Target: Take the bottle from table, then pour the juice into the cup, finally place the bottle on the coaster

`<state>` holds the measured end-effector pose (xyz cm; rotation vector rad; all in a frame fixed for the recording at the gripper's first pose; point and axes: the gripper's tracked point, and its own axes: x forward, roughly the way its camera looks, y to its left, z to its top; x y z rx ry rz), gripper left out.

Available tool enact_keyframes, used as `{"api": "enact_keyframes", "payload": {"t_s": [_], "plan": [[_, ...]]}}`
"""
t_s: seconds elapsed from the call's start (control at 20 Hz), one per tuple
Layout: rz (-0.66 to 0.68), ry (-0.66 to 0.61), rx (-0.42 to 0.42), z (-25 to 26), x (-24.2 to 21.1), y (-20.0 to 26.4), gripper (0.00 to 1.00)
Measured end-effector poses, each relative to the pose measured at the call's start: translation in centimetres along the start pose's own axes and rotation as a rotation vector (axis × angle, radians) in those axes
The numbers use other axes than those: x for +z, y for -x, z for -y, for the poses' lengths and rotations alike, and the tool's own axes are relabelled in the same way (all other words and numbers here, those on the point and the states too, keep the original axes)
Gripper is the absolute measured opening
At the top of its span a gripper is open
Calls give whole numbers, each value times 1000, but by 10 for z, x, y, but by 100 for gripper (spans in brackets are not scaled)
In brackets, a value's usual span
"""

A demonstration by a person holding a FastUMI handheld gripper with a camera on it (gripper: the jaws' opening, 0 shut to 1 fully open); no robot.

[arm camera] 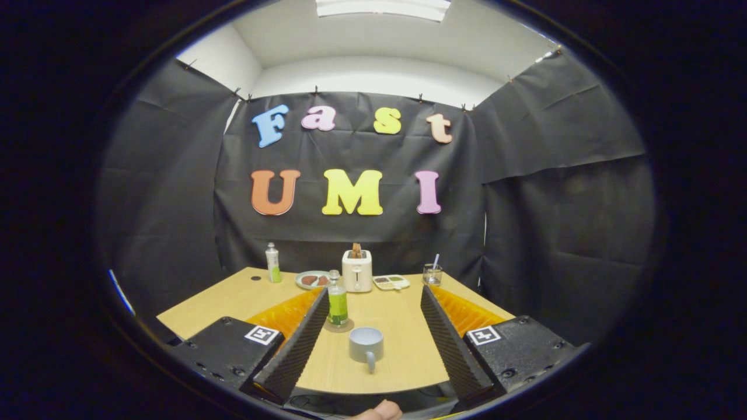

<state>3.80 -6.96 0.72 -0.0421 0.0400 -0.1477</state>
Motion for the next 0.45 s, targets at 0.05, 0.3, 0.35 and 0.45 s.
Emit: {"api": "enact_keyframes", "payload": {"t_s": [0.05,0.3,0.35,0.45], "plan": [[0,4,-1,0,-1,0,100],[10,17,5,-4,-2,-2,100],[11,16,8,-5,-4,-3,100],[12,16,17,-6,-6,-2,100]]}}
